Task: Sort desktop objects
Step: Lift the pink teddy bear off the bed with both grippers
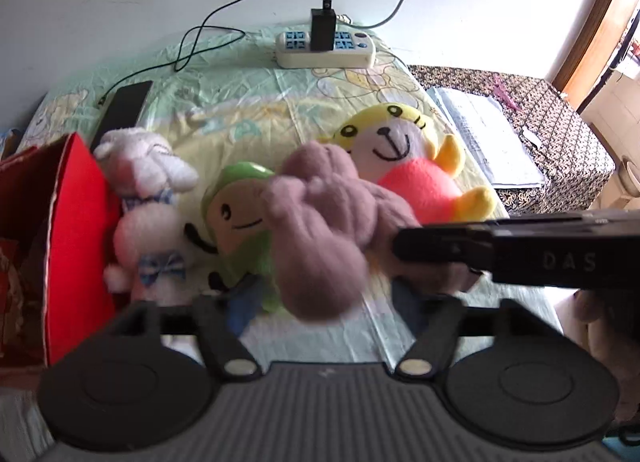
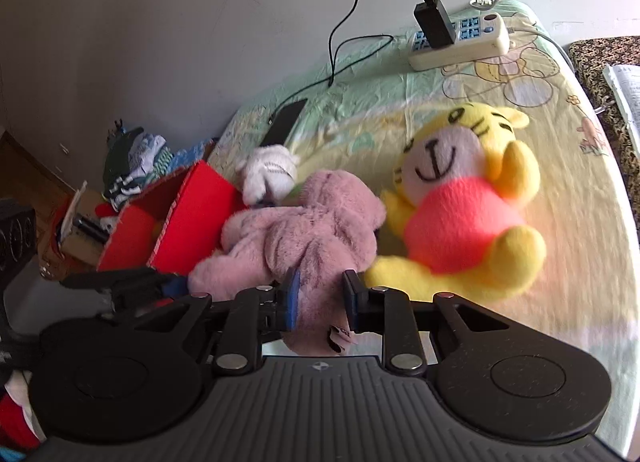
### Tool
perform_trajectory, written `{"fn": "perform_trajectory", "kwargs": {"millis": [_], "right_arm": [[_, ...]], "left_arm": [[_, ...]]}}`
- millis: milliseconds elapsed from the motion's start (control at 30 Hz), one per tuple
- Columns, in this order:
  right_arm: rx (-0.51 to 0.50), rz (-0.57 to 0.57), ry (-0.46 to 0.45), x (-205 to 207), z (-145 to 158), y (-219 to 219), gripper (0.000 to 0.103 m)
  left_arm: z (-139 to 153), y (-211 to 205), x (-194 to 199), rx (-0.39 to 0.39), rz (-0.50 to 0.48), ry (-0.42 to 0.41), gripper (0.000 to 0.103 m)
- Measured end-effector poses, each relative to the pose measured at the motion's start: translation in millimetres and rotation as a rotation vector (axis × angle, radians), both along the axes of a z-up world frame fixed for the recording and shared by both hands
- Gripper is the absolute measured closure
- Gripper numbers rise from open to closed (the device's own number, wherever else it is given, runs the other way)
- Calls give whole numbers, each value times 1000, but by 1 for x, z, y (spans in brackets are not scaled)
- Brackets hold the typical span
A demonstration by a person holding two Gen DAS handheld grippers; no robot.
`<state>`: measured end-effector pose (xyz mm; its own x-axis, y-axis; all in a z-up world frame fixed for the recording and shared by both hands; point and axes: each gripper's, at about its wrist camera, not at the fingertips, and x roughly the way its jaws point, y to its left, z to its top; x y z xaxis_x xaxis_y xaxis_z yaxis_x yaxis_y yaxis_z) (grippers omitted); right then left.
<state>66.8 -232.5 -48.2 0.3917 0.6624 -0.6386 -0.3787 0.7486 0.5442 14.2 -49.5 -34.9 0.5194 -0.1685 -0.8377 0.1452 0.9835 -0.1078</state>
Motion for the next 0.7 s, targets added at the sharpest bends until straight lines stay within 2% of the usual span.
{"fn": "perform_trajectory", "kwargs": {"millis": [133, 233, 300, 367, 433, 567, 600, 633, 700], "right_arm": [[-13, -5, 19, -5, -10, -1, 81], [-17, 10, 12, -9, -14, 1, 81], [-32, 17, 15, -9, -19, -1, 81], [-24, 19, 50, -7, -26, -4, 82], [-11, 12, 64, -5, -30, -5, 83], [-8, -9, 73, 5, -38, 1, 77], [-15, -10, 67, 7, -39, 4, 76], [-24, -15, 60, 10, -41, 6, 75], [-35, -20, 55, 14, -43, 10, 72]], "left_arm": [[-10, 6, 3, -46, 4, 54, 21], [-24, 1, 8, -25, -3, 74, 27], [-33, 1, 10, -48, -12, 97, 27], [-42, -1, 12, -20, 3, 107, 27], [-50, -1, 14, 5, 8, 118, 34], [-64, 2, 24, -8, 33, 168, 47], [-68, 1, 26, 5, 37, 178, 57], [-72, -1, 26, 21, 40, 183, 61], [-77, -2, 27, 31, 38, 186, 60]]}}
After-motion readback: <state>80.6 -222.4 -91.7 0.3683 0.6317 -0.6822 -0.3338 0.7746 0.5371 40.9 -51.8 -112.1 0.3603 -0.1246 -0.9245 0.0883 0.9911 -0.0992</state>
